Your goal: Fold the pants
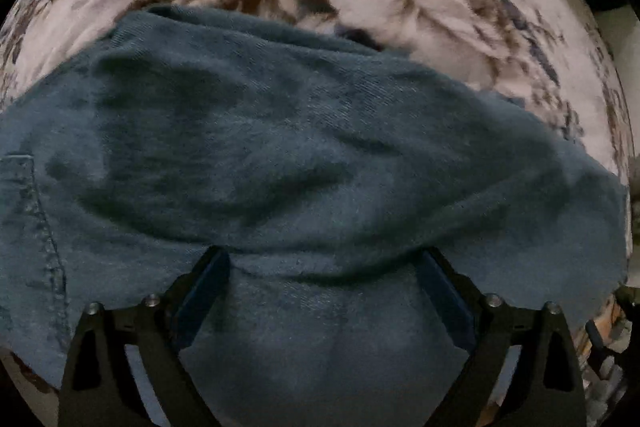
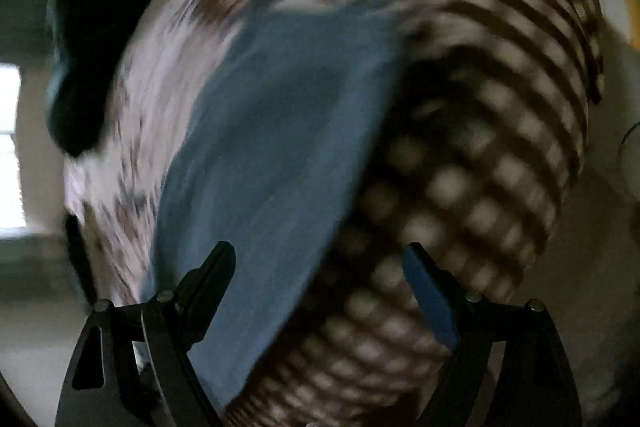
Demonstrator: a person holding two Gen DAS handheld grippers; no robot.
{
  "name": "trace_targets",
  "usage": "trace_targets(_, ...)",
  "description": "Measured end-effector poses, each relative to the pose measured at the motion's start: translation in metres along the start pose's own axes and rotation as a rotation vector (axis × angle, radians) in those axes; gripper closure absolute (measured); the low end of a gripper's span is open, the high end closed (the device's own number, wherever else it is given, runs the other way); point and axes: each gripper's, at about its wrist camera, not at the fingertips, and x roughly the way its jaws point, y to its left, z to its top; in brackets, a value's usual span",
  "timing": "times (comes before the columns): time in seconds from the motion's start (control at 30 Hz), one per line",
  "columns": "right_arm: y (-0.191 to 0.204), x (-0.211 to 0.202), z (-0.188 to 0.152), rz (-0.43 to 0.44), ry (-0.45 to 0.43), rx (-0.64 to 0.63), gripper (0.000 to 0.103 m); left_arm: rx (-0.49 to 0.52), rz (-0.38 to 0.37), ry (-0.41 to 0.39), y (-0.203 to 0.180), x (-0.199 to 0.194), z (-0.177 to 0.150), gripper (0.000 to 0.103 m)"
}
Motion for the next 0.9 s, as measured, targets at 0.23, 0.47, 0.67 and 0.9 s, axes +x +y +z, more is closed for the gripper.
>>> trace_targets(0.23, -0.044, 0.019, 0.054, 0.298, -0.062, 0.077, 0.014, -0.019, 0.097, -0.064, -0.012, 0.013, -0.001, 0.0)
trace_targets(0.47, -0.049, 0.039, 0.08, 0.515, -0.103, 0.125, 0.022, -0.057, 0.128, -0.049, -0.021, 0.006, 0.003, 0.0)
trace_targets(0.67, -0.018, 0.054, 0.085, 0.444, -0.09, 0.062, 0.087, -0.023, 0.114, -0.122, -0.048, -0.025, 0.01, 0.0)
trace_targets(0.9, 0.048, 0.016, 0.061, 0.378, -0.124, -0.034, 0.094, -0.011, 0.062, -0.139, -0.056, -0.059, 0.008, 0.0)
